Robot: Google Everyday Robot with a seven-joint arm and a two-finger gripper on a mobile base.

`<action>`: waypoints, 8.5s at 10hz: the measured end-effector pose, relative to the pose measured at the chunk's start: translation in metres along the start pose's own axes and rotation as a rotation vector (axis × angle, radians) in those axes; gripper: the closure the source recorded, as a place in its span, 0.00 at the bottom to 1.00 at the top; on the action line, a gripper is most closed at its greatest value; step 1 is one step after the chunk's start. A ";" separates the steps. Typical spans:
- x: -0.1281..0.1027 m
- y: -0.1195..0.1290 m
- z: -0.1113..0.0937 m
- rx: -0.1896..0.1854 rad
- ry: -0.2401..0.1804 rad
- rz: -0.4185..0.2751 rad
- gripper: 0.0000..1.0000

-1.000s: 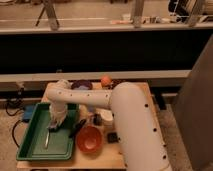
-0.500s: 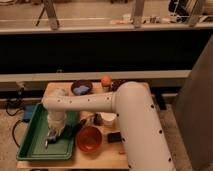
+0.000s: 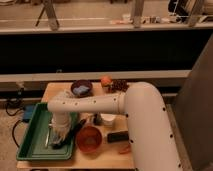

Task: Wipe tray with towel

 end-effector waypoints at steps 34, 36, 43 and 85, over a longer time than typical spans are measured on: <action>0.056 -0.067 0.004 0.095 0.013 -0.029 0.93; 0.057 -0.067 0.004 0.095 0.013 -0.028 0.73; 0.057 -0.067 0.003 0.095 0.013 -0.028 0.26; 0.014 -0.071 -0.009 0.057 0.075 -0.070 1.00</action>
